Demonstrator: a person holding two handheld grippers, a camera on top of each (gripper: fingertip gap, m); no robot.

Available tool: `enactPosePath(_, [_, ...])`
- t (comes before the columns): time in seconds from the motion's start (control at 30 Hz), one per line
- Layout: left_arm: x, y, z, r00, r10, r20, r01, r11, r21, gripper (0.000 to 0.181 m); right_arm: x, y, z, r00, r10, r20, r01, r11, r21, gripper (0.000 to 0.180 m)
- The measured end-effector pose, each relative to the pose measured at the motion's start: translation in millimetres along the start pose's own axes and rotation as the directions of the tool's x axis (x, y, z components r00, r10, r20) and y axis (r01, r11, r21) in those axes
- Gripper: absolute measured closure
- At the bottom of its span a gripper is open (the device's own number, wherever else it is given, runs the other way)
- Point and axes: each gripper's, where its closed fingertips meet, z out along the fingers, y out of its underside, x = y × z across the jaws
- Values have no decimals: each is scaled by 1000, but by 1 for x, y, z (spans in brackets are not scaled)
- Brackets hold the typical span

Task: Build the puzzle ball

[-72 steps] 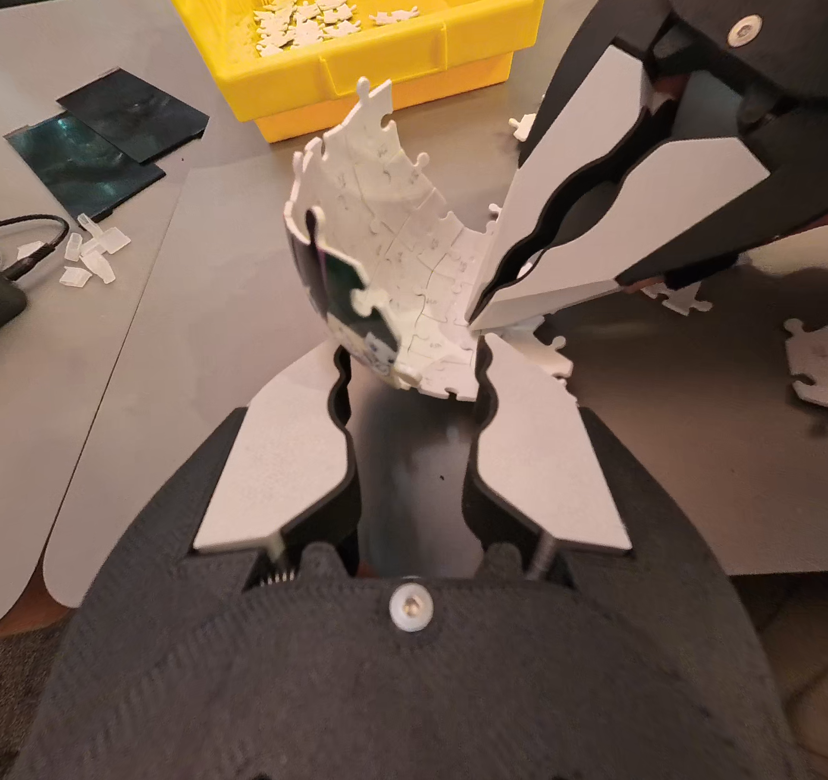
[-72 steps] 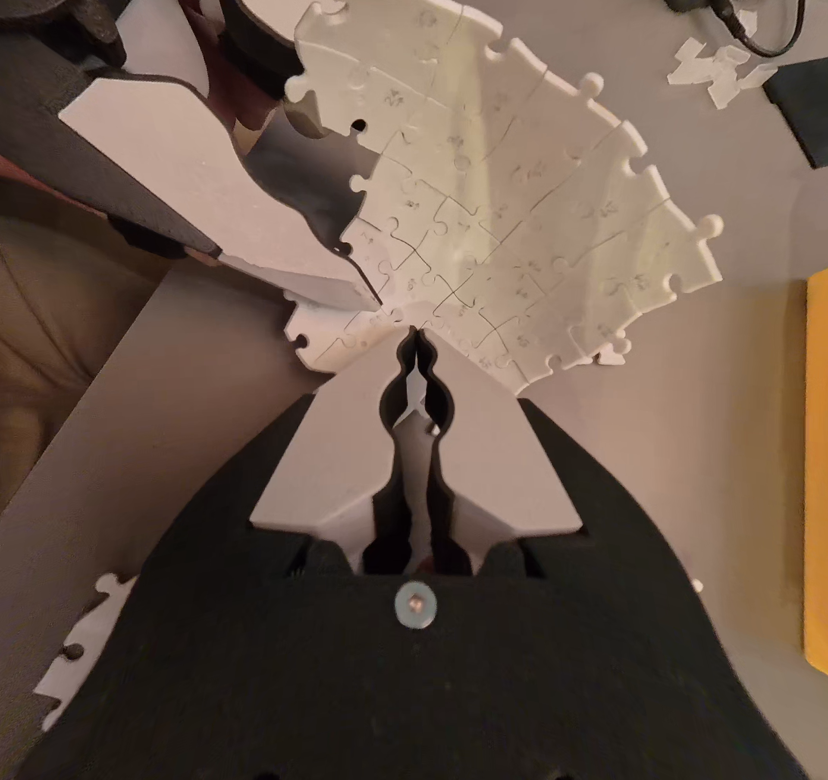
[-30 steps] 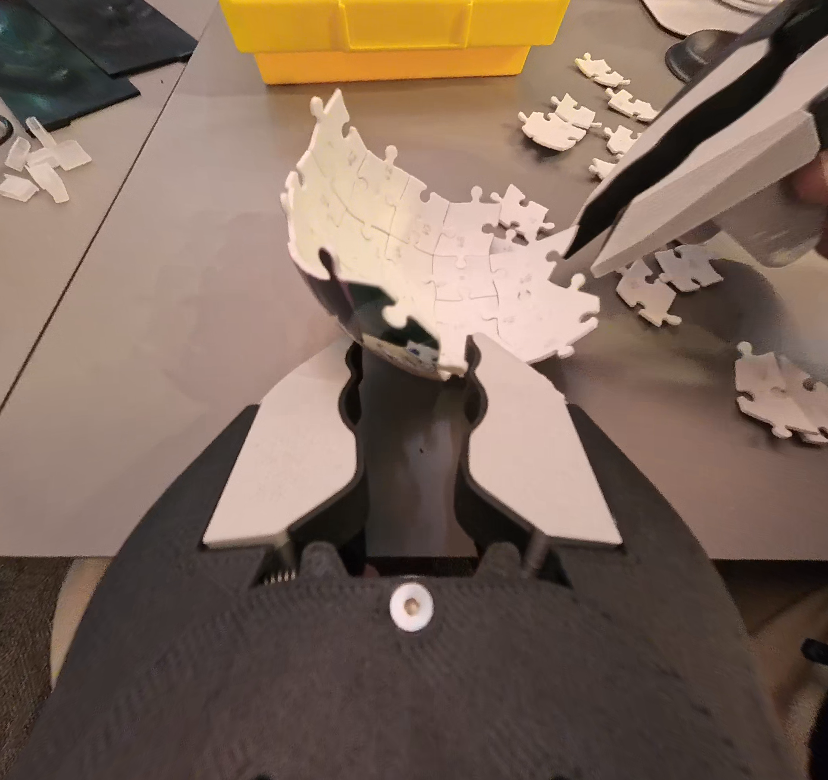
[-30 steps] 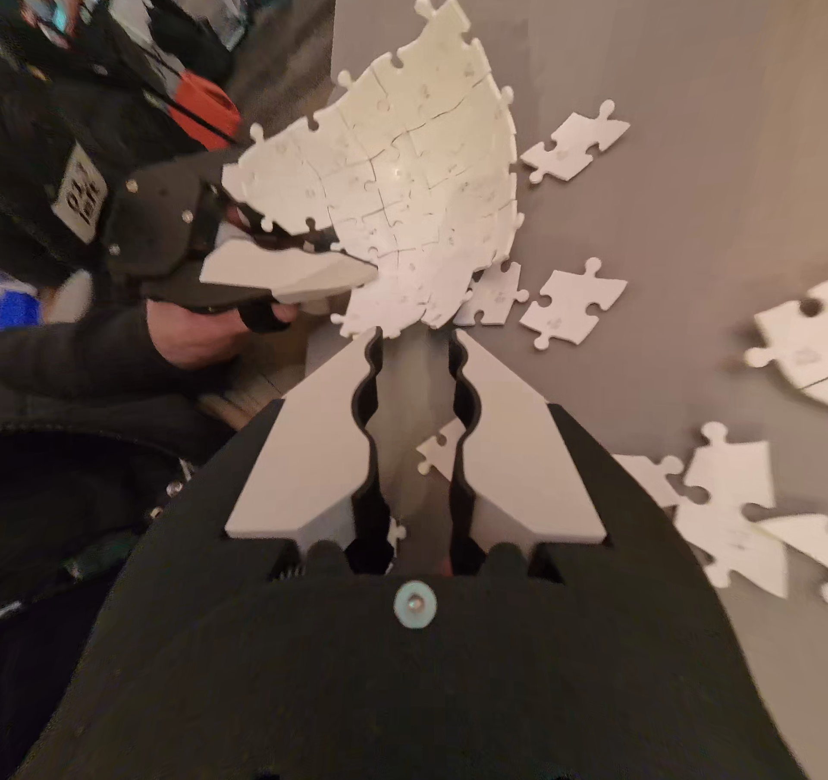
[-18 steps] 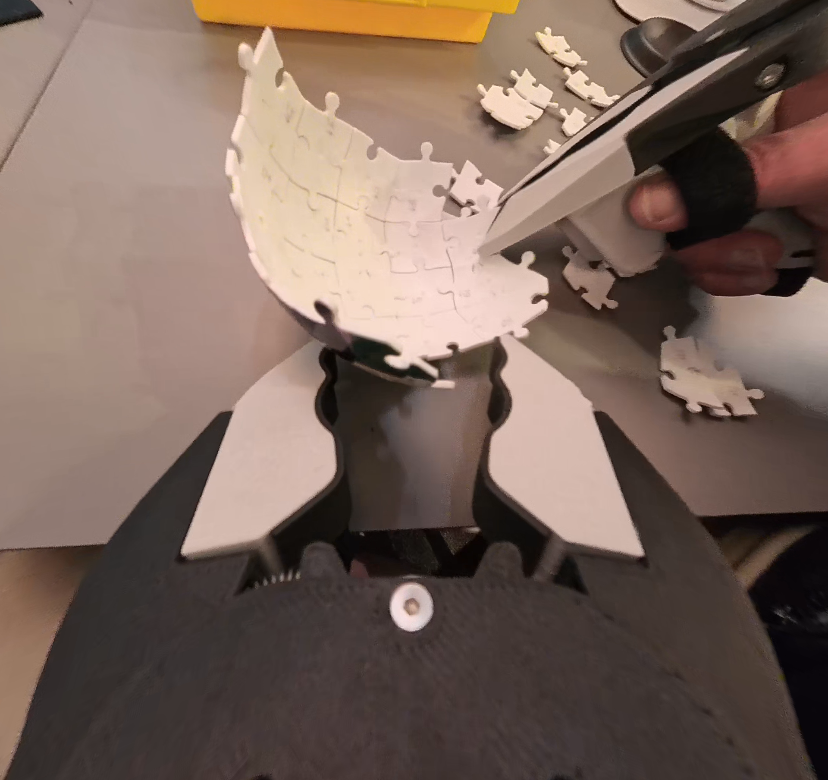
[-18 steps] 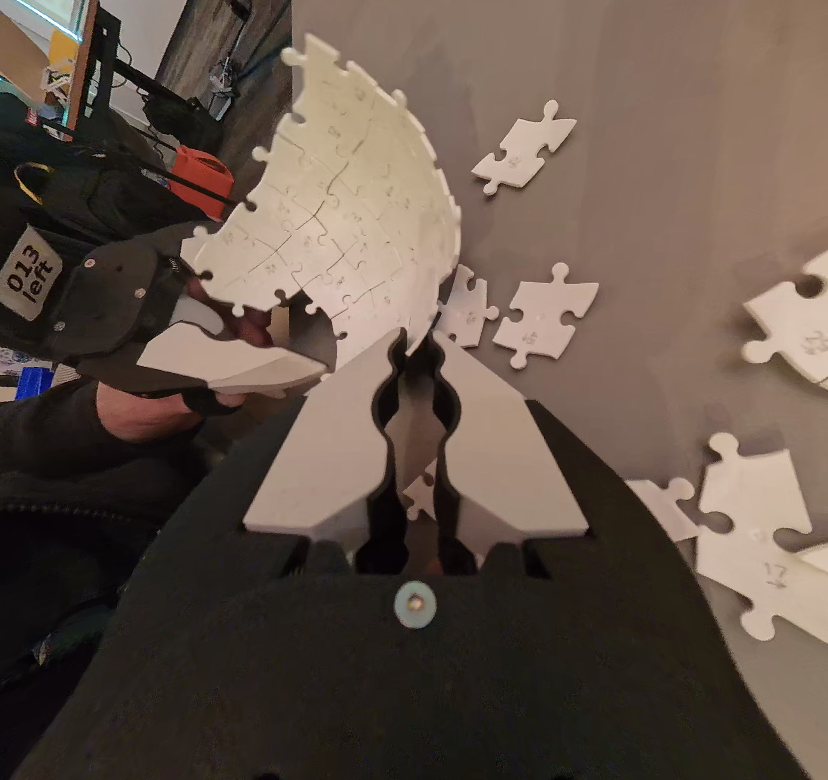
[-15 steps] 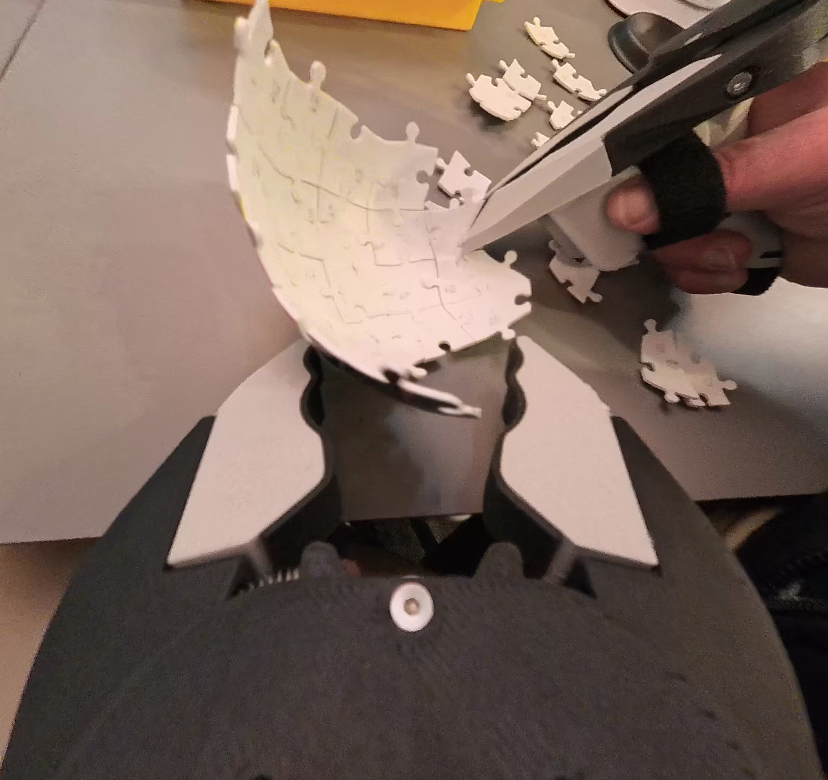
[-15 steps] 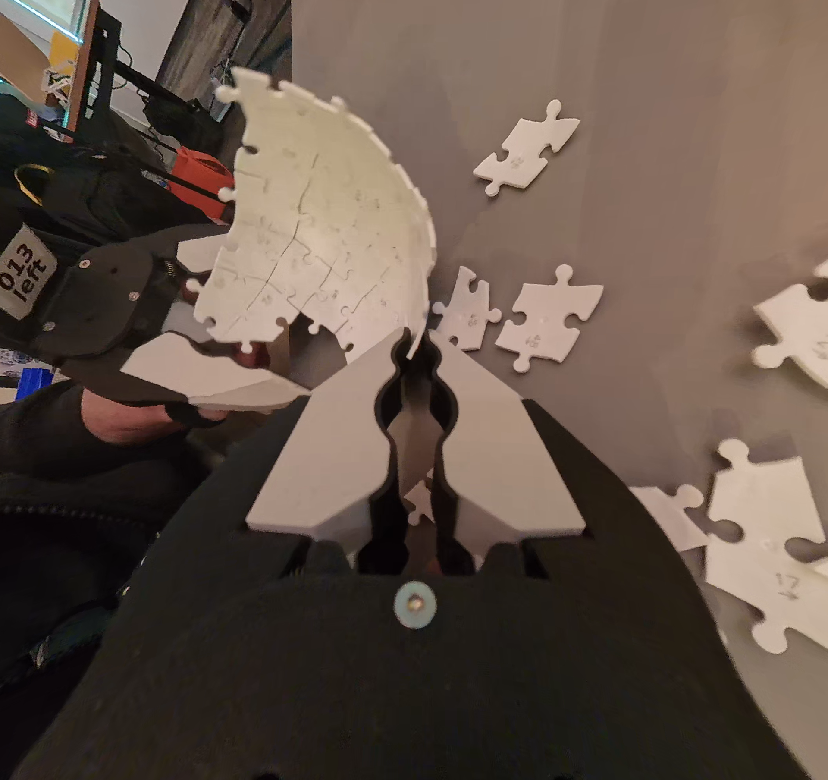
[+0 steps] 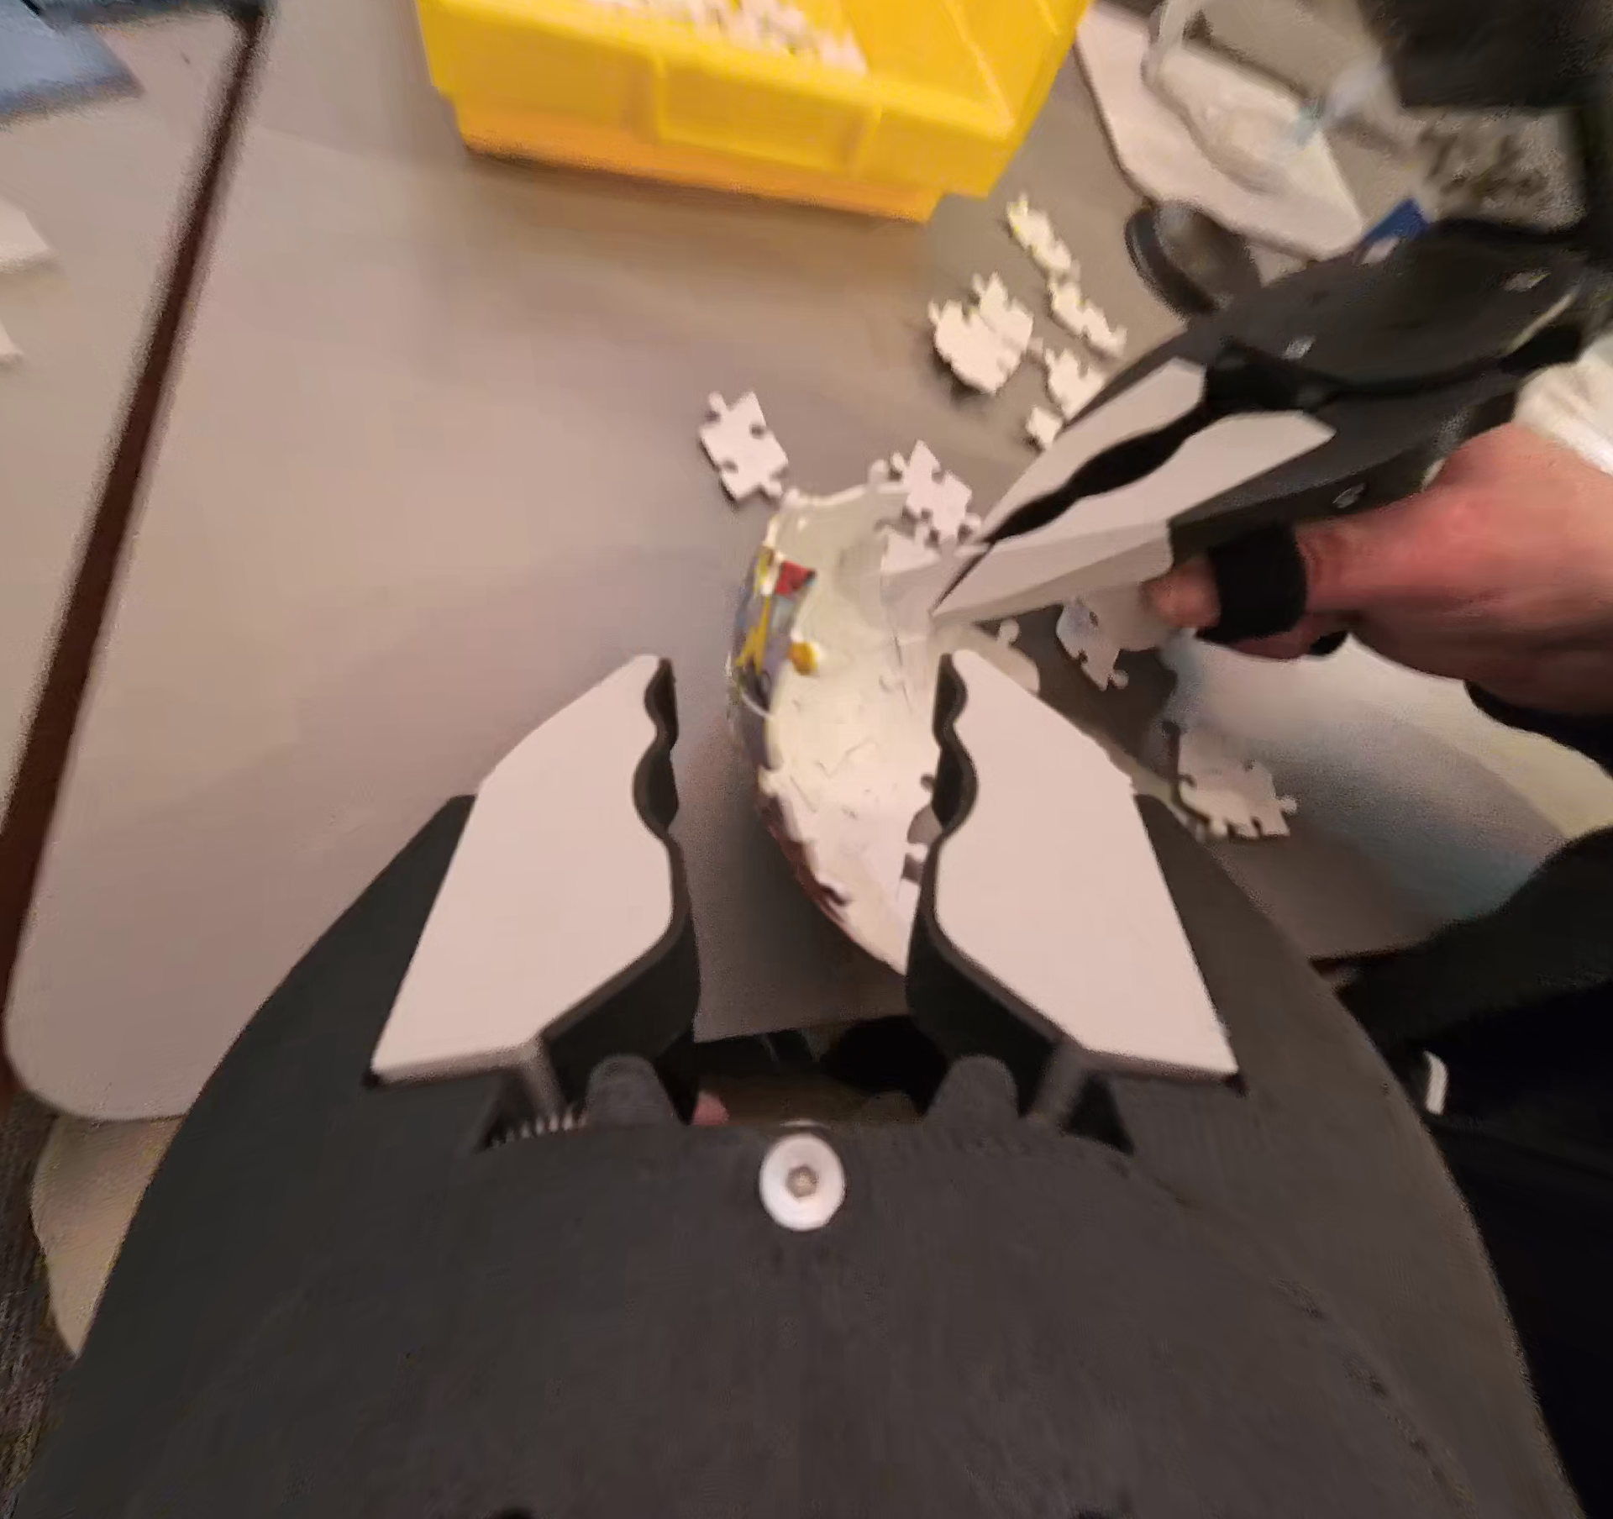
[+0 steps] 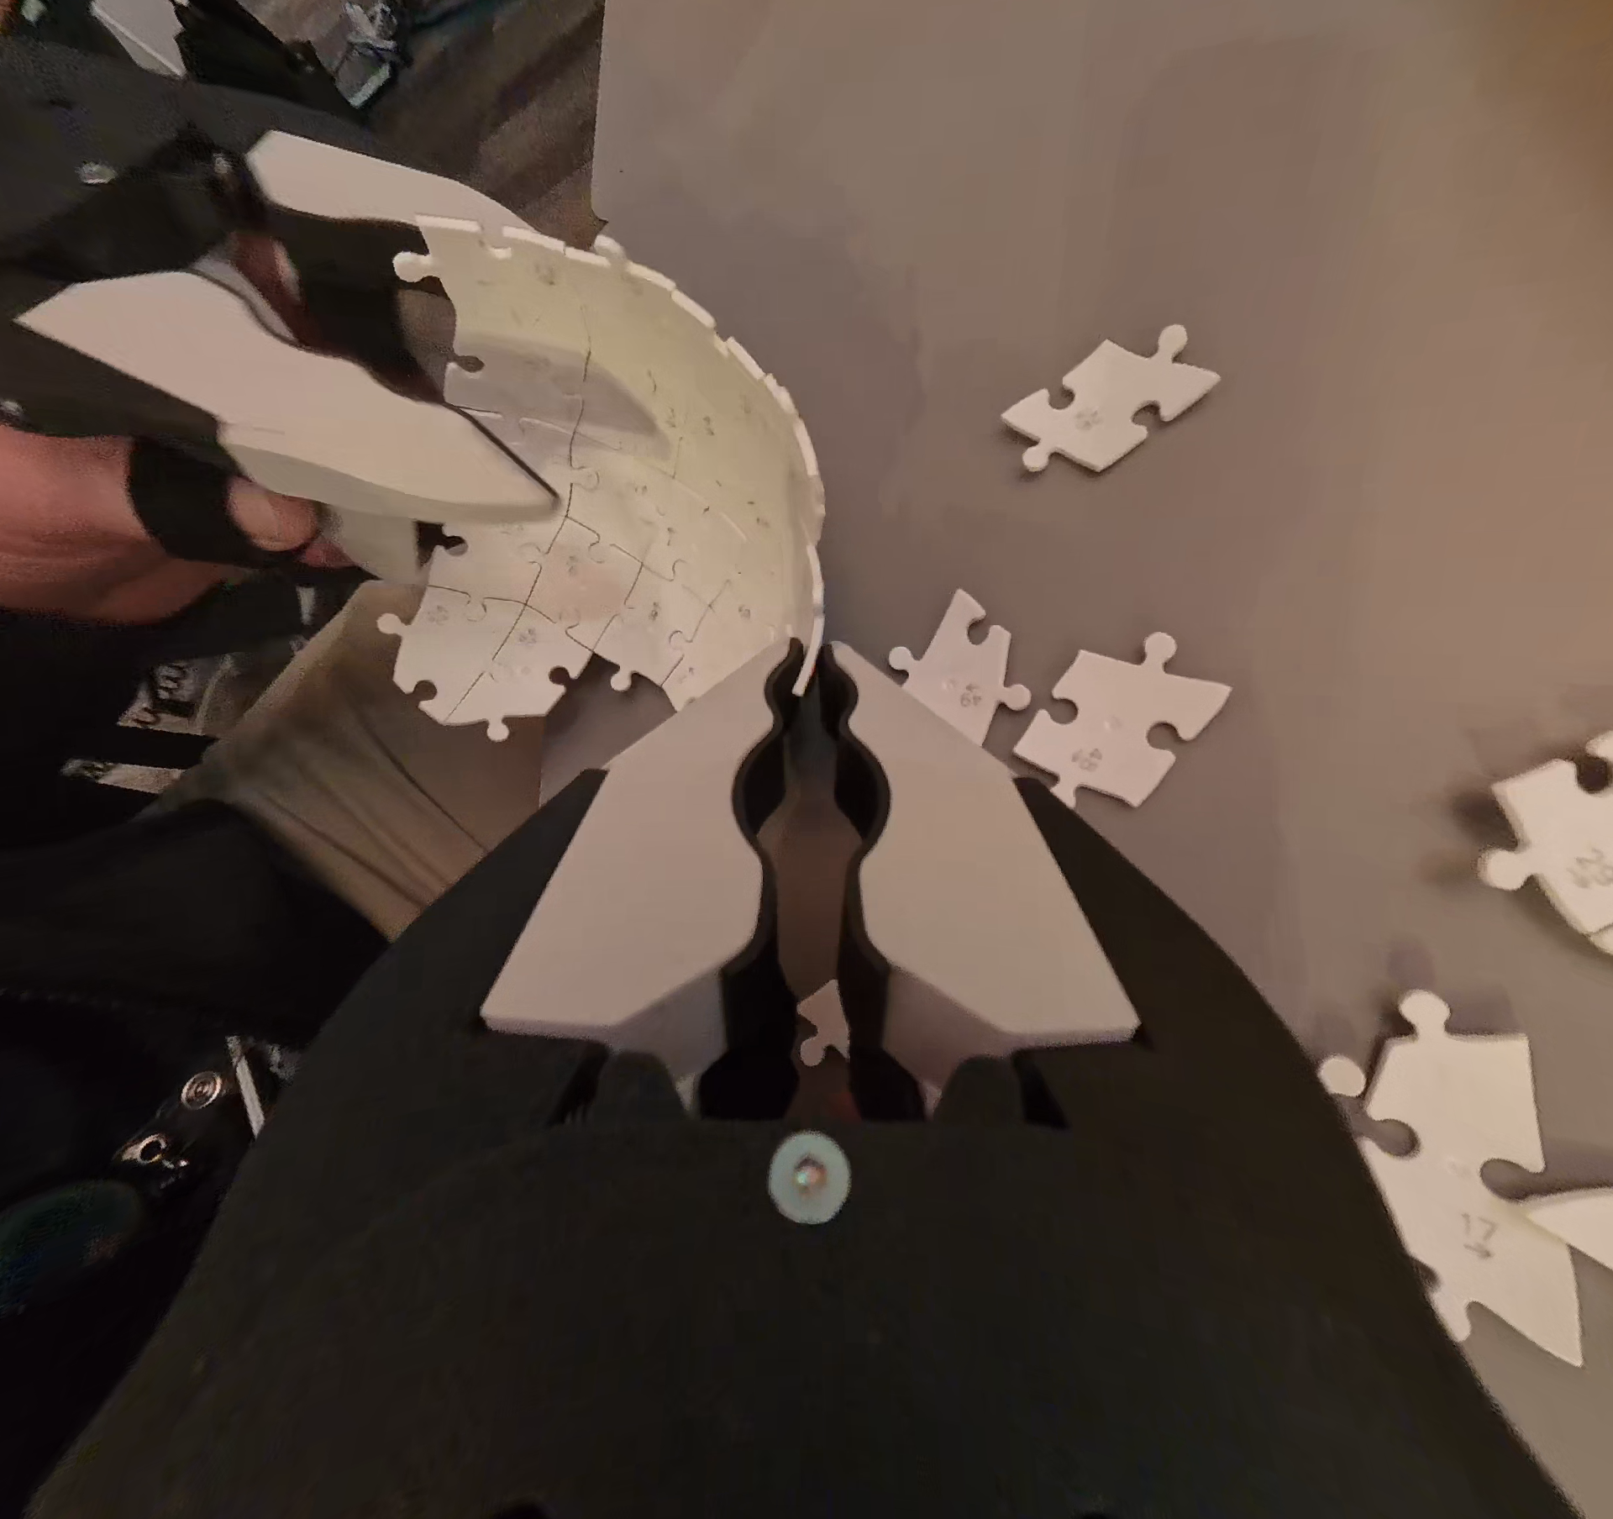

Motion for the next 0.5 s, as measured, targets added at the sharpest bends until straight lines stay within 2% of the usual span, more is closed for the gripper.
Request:
enactPosePath(0.13, [-1,26,17,999,-35,-36,29,987,-155,136,-4,-4,1,999,-41,-21,41,999,1,179])
enactPosePath(0.27, [-7,31,19,997,-78,-15,75,989,-130,149,-6,-5,1,998,-55,-29,55,998,6,179])
enactPosePath(0.5, [-10,31,19,996,-89,24,91,993,-72,167,-12,-3,3,999,-32,-26,32,999,14,164])
